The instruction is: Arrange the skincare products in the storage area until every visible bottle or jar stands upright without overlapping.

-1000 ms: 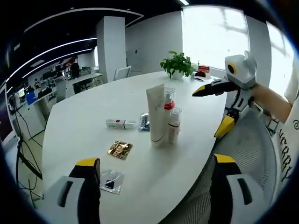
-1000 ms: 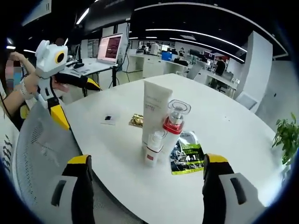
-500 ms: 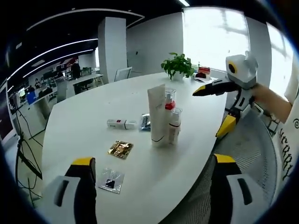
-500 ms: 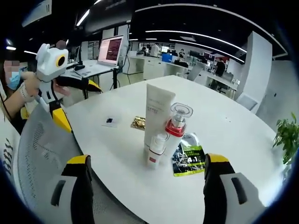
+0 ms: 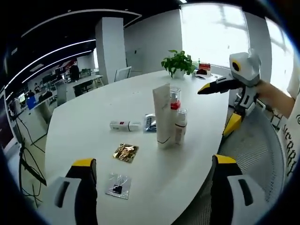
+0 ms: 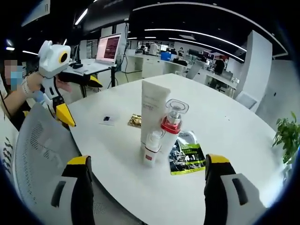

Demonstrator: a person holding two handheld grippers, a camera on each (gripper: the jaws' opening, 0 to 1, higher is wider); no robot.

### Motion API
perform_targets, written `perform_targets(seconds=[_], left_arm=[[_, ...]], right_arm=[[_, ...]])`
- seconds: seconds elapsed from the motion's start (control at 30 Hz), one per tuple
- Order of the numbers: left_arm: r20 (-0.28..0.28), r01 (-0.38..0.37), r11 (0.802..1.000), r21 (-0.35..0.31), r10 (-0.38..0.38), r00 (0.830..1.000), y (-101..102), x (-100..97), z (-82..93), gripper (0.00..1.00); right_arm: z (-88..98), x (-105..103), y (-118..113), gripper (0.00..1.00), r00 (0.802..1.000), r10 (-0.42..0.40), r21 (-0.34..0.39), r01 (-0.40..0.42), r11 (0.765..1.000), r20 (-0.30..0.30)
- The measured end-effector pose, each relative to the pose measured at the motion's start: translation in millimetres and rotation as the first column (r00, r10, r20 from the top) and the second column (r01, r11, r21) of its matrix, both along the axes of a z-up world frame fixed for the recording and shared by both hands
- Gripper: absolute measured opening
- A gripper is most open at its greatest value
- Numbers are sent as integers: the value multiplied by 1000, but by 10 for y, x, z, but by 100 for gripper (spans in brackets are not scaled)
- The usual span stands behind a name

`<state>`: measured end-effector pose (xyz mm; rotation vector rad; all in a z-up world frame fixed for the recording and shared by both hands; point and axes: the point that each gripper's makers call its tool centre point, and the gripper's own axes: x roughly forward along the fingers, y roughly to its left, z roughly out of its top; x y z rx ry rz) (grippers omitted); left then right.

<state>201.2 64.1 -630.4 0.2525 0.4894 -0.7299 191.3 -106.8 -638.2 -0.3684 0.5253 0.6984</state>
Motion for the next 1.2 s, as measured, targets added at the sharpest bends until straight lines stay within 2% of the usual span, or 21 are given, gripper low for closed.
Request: perform_targets(seconds=[0.3,0.4,0.57,0.6,0.63,0.7,0.77,0.9,1.07,1.2], left_arm=[[6,40,995,87,-41,999,29,243,-39,99],[12,52,994,98,-53,999,20,339,-27,99],[23,90,988,124,-93,995,-11,412,-29,99],[28,107,986,129,-111,993,-46,556,-17,99],[29,112,985,132,-117,993,-58,600,-18,99],[31,127,979,159,-134,991,-71,656,-44,99],[35,148,972,183,-157,987,-87,815,-40,98],[39,161,968,193,-171,984,-128,975,-24,91],[36,202,947,251,-217,975,-167,1122,-106,88],[50,235,930,282,-259,965,-218,1256,-122,82]], right_arm=[[-20,22,-20,99,1000,-4,1,4,1000,-4],[4,37,-33,92,1000,-11,13,11,1000,-2],[13,105,-40,88,1000,-23,22,23,999,-9],[8,107,-37,86,1000,-21,22,21,1000,-12],[-2,116,-34,85,1000,-24,26,24,999,-19],[-15,115,-24,83,999,-21,29,21,999,-26],[-23,126,-32,80,999,-23,30,24,999,-32],[-35,127,-37,77,999,-29,34,31,999,-40],[-70,111,-47,74,998,-38,36,40,999,-48],[-99,83,-49,71,997,-46,40,49,998,-61]])
